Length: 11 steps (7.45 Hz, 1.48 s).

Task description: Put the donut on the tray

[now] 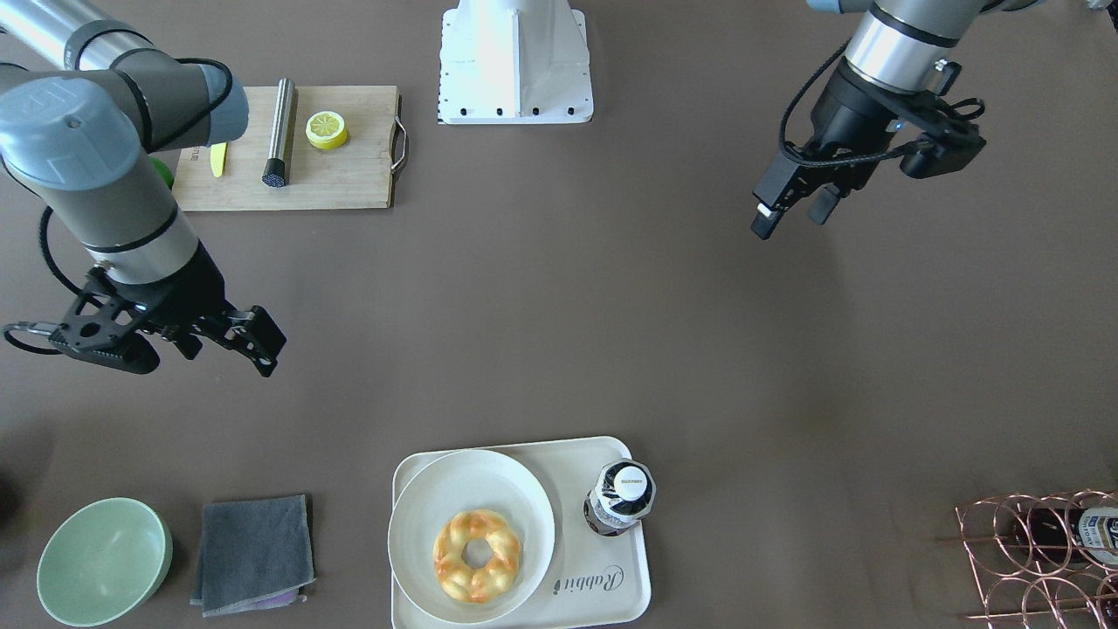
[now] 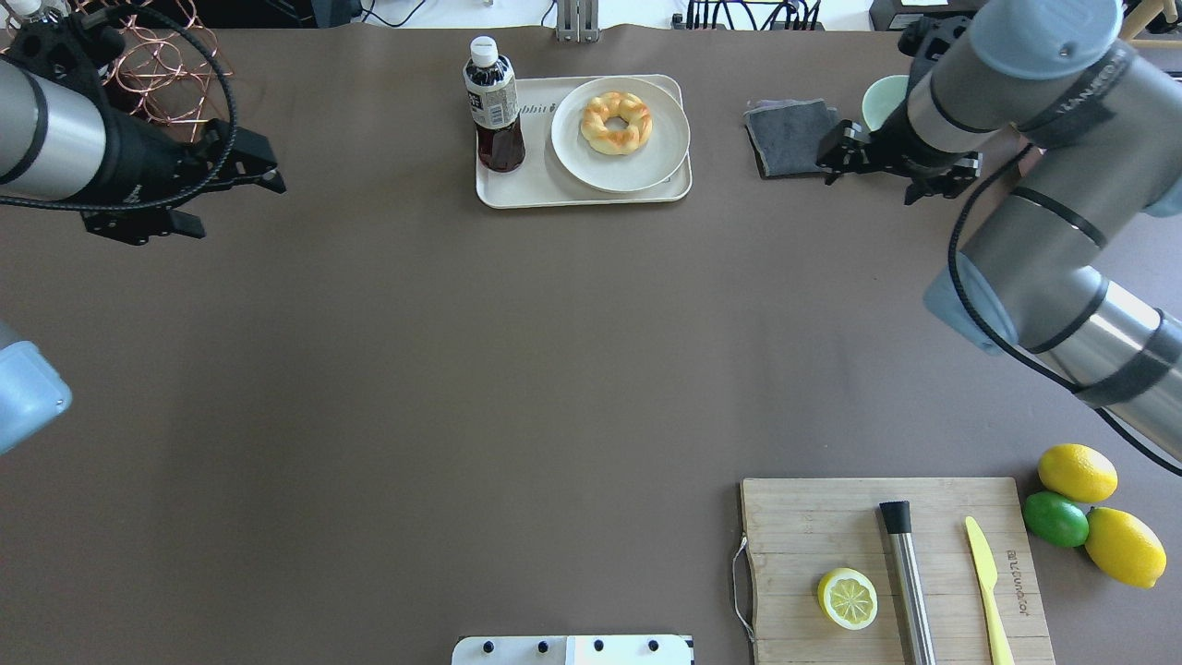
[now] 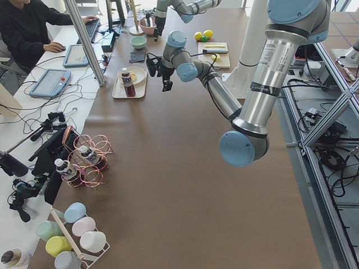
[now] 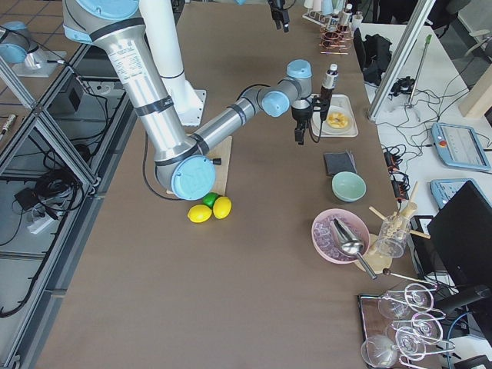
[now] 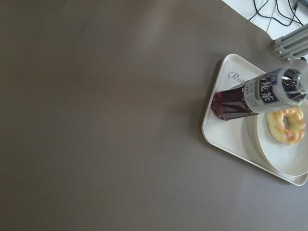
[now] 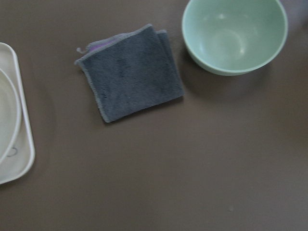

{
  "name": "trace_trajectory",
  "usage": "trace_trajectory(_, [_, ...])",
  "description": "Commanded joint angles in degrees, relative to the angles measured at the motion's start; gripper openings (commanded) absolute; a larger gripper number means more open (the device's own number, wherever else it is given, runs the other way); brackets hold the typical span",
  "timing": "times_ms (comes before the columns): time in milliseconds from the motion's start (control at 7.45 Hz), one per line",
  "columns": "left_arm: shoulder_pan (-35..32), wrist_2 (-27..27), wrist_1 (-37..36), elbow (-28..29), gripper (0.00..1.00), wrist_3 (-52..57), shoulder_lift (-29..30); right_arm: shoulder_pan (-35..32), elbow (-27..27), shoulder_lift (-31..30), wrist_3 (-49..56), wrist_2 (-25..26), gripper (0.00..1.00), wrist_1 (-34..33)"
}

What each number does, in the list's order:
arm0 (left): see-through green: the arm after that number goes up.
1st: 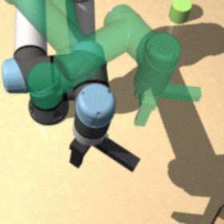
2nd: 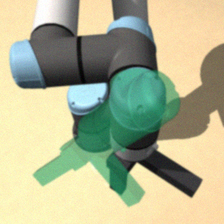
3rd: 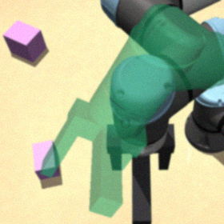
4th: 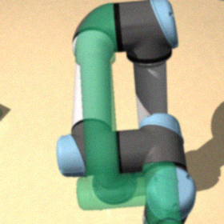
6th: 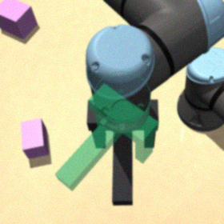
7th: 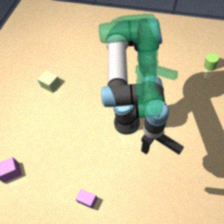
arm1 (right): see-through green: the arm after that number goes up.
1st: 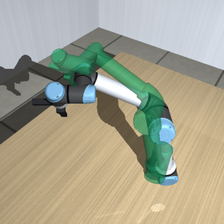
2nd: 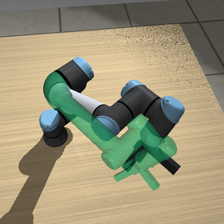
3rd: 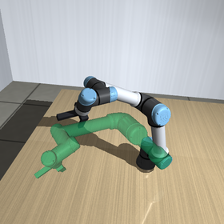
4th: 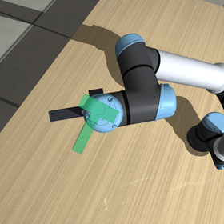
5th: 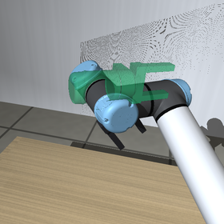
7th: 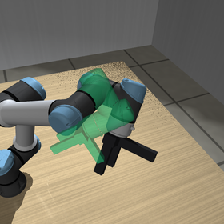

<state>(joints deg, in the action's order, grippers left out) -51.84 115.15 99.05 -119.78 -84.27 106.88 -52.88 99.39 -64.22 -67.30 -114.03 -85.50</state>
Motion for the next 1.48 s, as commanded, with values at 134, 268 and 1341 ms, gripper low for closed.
trace_trajectory(134, [-13.5, -1.5, 0.1, 1.7, 0.98, 35.9, -15.1, -9.1, 9.3, -12.2, 29.3, 1.0, 1.0, -14.7])
trace_trajectory(268, [-18.9, -1.1, 0.3, 5.2, 0.98, 41.0, -15.5, -12.6, 9.2, -14.1, 40.5, 1.1, 1.0, -17.7])
trace_trajectory(1341, [-40.2, 18.3, 9.0, 25.4, 0.98, 56.1, -19.7, -36.8, 3.5, -25.2, 74.2, -15.4, 1.0, -17.3])
